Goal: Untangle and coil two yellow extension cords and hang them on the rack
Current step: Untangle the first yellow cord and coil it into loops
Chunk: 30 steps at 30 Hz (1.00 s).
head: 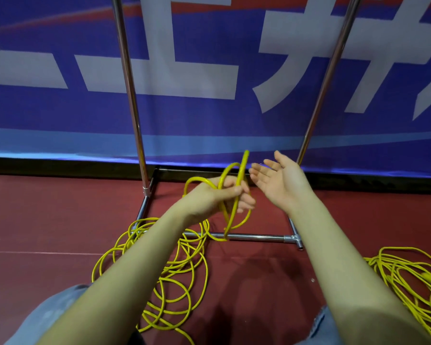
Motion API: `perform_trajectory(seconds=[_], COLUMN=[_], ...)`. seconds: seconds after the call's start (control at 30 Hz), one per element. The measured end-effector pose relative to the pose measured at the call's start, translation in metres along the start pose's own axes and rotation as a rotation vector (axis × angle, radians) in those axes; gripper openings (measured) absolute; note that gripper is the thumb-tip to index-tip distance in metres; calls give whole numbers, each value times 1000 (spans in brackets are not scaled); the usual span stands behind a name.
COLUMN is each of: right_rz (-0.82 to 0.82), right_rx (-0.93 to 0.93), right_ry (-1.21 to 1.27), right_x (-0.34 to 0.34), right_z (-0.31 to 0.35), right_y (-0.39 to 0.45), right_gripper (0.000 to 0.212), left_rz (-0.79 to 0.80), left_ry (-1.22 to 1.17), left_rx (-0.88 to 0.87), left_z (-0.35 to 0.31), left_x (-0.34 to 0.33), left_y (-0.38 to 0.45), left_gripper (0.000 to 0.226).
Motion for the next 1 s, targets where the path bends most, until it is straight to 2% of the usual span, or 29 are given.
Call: perform_trajectory(seconds=[0.1,0.17,0.27,0.33,0.47,0.57,0.67,0.73,0.8,0.87,1.0], right_rz=[43,202,422,400,214,36,46,90,128,154,107], right_rx=[40,83,209,325,422,433,297,131,2,-56,-42], right_ry=[-307,-572,-837,-917,-889,-710,-270,81,310,436,503], right_x=[-3,-20,-51,-59,-51,-29,-14,-13,-19,-26,-28], right_z=[-6,-21,-42,-39,-13,16,22,14,6,2,1], right_y=[-5,-11,-22,-23,-22,-22,-16,-12,-8,-5,1], right_gripper=[25,22,10,10,18,20,23,25,28,30,28], left_rz=[-176,-250,-298,-307,-309,-376,-367,-306,-206,-90,110], left_ry=[-310,-452,-507,-525,-421,-232,1,101,117,99,64], left_rx=[-169,-269,-341,-362,-303,-192,-111,-71,-6,59,176], left_z=[-27,-42,-53,-55,-56,-47,-38,-31,-19,-3,23], left_x=[24,38,46,49,57,68,69,61,48,31,-2], left_y=[2,1,-2,-3,-6,-12,-14,-13,-10,-8,-13], left_gripper=[17,18,18,19,26,28,33,34,30,28,24])
Point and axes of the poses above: each hand's wrist, its own y-axis towards the middle knuckle, its own x-axis out of the back of the hand, z = x × y, the point moved 10 cm from there along y, towards the middle knuckle, and after that the axes turned 14 degrees about -y, right-handed, at the moved point
